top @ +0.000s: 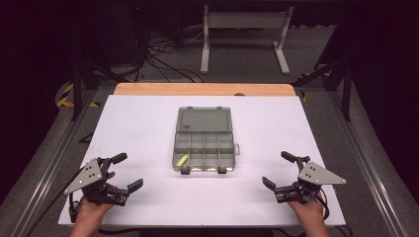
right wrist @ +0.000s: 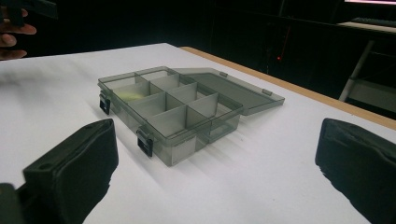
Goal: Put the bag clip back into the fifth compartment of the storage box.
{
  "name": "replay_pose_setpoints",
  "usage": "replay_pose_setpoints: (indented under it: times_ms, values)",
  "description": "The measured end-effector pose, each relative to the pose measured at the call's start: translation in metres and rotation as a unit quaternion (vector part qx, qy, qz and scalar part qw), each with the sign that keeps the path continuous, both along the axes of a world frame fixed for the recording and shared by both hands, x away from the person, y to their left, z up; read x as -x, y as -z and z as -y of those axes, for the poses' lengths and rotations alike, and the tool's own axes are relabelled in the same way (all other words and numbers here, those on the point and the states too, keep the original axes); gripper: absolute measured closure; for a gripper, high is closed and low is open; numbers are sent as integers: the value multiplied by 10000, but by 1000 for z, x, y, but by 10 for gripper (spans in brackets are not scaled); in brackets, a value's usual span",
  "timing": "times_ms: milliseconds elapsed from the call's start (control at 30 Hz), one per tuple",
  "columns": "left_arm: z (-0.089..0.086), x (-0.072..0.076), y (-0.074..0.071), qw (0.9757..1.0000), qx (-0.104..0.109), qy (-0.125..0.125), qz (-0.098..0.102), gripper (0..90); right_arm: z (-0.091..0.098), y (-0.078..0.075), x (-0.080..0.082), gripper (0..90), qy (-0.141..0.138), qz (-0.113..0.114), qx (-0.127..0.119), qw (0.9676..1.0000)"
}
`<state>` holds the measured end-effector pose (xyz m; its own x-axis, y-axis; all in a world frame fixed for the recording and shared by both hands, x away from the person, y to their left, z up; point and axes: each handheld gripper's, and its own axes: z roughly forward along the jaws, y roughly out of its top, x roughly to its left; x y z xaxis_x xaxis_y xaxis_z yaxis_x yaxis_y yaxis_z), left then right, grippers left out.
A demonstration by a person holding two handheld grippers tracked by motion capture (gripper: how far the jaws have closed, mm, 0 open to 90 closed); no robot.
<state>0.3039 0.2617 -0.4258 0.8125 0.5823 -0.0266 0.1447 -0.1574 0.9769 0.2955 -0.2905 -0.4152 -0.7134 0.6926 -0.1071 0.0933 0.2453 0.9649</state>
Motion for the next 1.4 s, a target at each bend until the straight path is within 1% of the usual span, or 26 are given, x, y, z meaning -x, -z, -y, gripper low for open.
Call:
replay_pose_setpoints:
  times_ms: [67, 100, 133, 167, 200, 267, 300, 400, 433, 467, 533, 567, 600, 633, 733, 767, 833, 867, 933, 967, 1067, 1133, 1167, 1233, 1400]
  values:
    - [-1, 0, 3, 10000, 25, 14, 22, 2, 0, 0, 0, 0, -4, 13, 10, 10000]
    - [-1, 1, 6, 9999, 108, 21, 16, 2, 0, 0, 0, 0, -8, 15, 7, 10000]
    - [-1, 1, 8, 9999, 131, 15, 34, 2, 0, 1, -1, 0, -18, 55, 27, 10000]
    - [-1, 0, 11, 9999, 158, 15, -9, 2, 1, 1, -1, 0, -34, 89, 35, 9999]
    - [0, 0, 12, 9998, 180, 13, -54, 3, 0, 1, 0, 0, -16, 41, 22, 10000]
    - [0, -1, 15, 9999, 150, 9, -81, 3, 1, 2, -1, 0, -31, 75, 40, 10000]
    - [0, -1, 16, 9999, 108, 6, -59, 2, 1, 3, -1, 0, -31, 39, 44, 10000]
    - [1, -2, 20, 9999, 105, -8, -25, 3, 0, 5, -2, 0, -39, 12, 104, 9999]
    - [1, -2, 22, 9999, 131, 12, -103, 2, 1, 6, -3, 0, -48, 33, 123, 9999]
    - [1, -3, 25, 9999, 78, 6, -109, 2, 1, 6, -3, 0, -30, 1, 93, 10000]
    - [1, -4, 26, 9999, 77, -19, -79, 2, 1, 7, -4, 0, -35, 28, 101, 9999]
    - [1, -4, 27, 9999, 39, 7, -107, 3, 1, 8, -4, 0, -15, 0, 99, 10000]
    - [1, -5, 29, 10000, 43, 1, -48, 2, 2, 9, -4, 0, -22, 10, 125, 9999]
    - [2, -4, 30, 9999, 62, -4, -119, 2, 2, 10, -4, 0, -5, -51, 112, 9999]
    - [3, -5, 32, 9999, -18, 13, -102, 2, 2, 13, -6, 0, -8, -71, 81, 9999]
    - [4, -5, 34, 9999, -1, -21, -104, 2, 2, 14, -7, 0, -3, -101, 71, 9999]
    - [7, -5, 35, 10000, 1, -16, -54, 2, 2, 16, -8, 0, -10, -133, 116, 9998]
    - [8, -5, 35, 9999, 1, 15, -104, 2, 2, 17, -9, 0, 2, -168, 132, 9998]
    - [9, -5, 35, 10000, -44, 29, -68, 2, 3, 17, -10, 0, 16, -165, 147, 9998]
    - [10, -5, 36, 10000, -2, 8, -69, 2, 3, 17, -9, 0, 18, -177, 144, 9997]
    - [8, -6, 36, 9996, 163, -58, -205, 2, 4, 18, -10, 0, 45, -198, 133, 9997]
    - [8, -6, 35, 9994, 239, -158, -171, 2, 4, 18, -11, 0, 76, -254, 131, 9996]
    - [9, -5, 35, 9993, 271, -160, -179, 2, 5, 18, -11, 0, 86, -282, 112, 9995]
    - [9, -4, 33, 9996, 219, -165, -118, 2, 5, 18, -12, 0, 97, -276, 108, 9995]
    - [9, -4, 33, 9994, 231, -189, -152, 2, 5, 18, -11, 0, 104, -280, 86, 9995]
